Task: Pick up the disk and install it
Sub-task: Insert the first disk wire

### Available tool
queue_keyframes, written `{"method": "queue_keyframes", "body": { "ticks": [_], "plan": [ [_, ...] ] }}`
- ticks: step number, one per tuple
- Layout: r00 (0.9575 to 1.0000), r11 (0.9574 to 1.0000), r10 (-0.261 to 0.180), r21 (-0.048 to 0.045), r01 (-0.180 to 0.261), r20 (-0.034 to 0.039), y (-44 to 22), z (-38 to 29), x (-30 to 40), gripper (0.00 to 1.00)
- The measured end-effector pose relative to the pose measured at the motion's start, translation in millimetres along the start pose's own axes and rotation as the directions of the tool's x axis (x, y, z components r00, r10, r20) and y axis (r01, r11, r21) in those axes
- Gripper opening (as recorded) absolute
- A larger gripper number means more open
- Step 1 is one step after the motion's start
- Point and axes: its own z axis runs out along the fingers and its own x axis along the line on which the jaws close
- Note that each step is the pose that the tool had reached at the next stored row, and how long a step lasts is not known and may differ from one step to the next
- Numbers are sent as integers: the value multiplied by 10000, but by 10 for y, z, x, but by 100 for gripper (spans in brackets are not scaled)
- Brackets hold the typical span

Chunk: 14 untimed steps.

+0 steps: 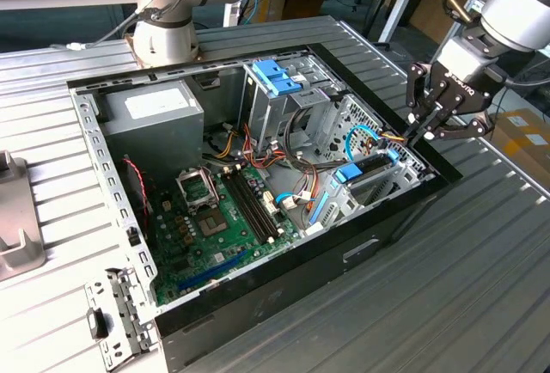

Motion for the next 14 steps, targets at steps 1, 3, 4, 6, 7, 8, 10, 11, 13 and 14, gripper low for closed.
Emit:
{"method": "queue_keyframes", "body": {
  "ticks": [1,3,4,6,7,8,10,11,13,14],
  "plan": [
    [10000,10000,0,0,0,0,0,0,0,20],
    [10000,10000,0,0,0,0,0,1,0,20],
    [10000,10000,0,0,0,0,0,1,0,20],
    [10000,10000,0,0,0,0,0,1,0,20],
    [10000,10000,0,0,0,0,0,2,0,20],
    [10000,10000,0,1,0,2,1,3,2,20],
    [10000,10000,0,1,0,3,19,2,9,20],
    [10000,10000,-1,5,1,3,54,2,13,20],
    [10000,10000,-1,11,1,1,116,2,10,20],
    [10000,10000,-2,14,2,1,154,2,7,20]
  ]
}}
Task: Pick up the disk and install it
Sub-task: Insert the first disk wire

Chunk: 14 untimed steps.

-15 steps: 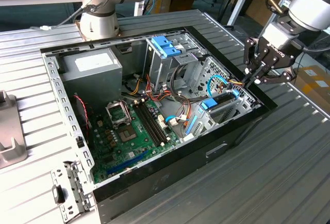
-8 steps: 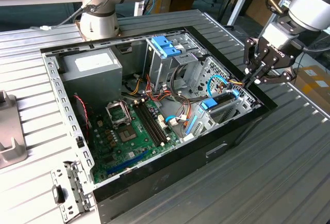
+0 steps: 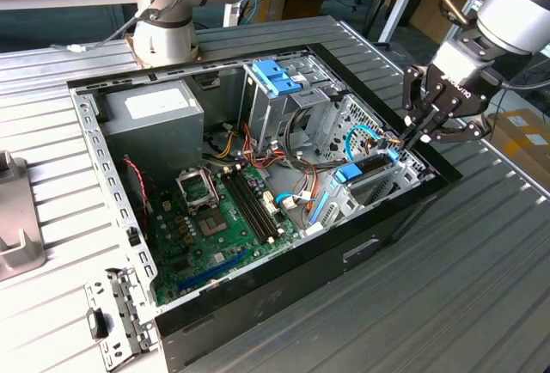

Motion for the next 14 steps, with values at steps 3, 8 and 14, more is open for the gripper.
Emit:
{"method": "queue_keyframes", "body": {
  "ticks": [3,8,14],
  "plan": [
    [10000,10000,5,2,-5,2,70,10,-4,20],
    [9999,9999,113,13,-113,13,138,43,-7,20],
    [9976,9983,569,71,-572,407,156,67,-6,20]
  ]
}}
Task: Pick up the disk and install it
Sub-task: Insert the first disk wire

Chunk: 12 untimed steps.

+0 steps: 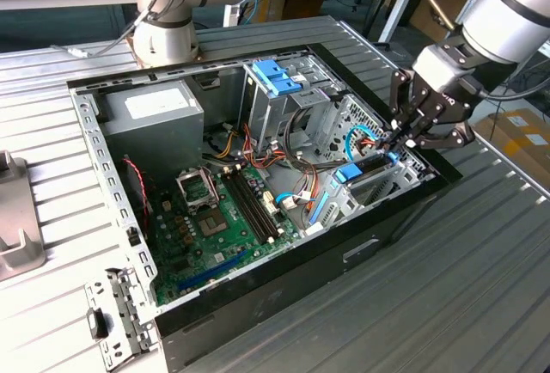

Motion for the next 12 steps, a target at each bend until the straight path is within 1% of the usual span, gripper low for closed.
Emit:
{"method": "queue_keyframes", "body": {
  "ticks": [1,2,6,12],
  "plan": [
    [10000,10000,41,7,-41,52,2,3,0,20],
    [10000,10000,63,9,-63,70,5,10,1,20],
    [10000,10000,77,12,-77,54,22,20,18,20],
    [10000,10000,76,12,-76,51,24,19,31,21]
  ]
}}
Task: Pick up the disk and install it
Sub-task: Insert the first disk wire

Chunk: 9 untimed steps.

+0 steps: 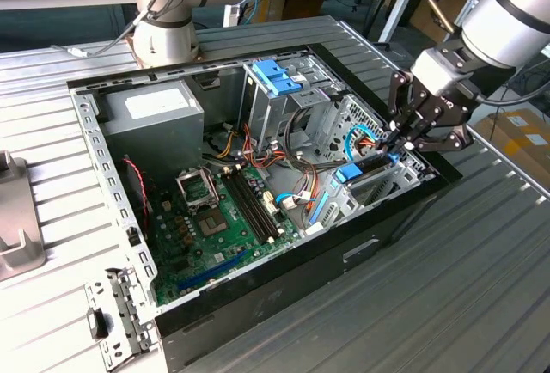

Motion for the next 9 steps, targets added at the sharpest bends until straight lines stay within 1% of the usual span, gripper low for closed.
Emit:
{"method": "queue_keyframes", "body": {
  "ticks": [1,2,6,8,9],
  "plan": [
    [10000,10000,0,0,0,1,0,0,1,21],
    [10000,10000,0,0,0,1,0,0,2,27],
    [10000,10000,2,1,-2,2,7,0,5,27],
    [10000,10000,0,1,0,5,24,-2,10,27],
    [10000,10000,0,4,0,15,51,-1,15,27]
  ]
}}
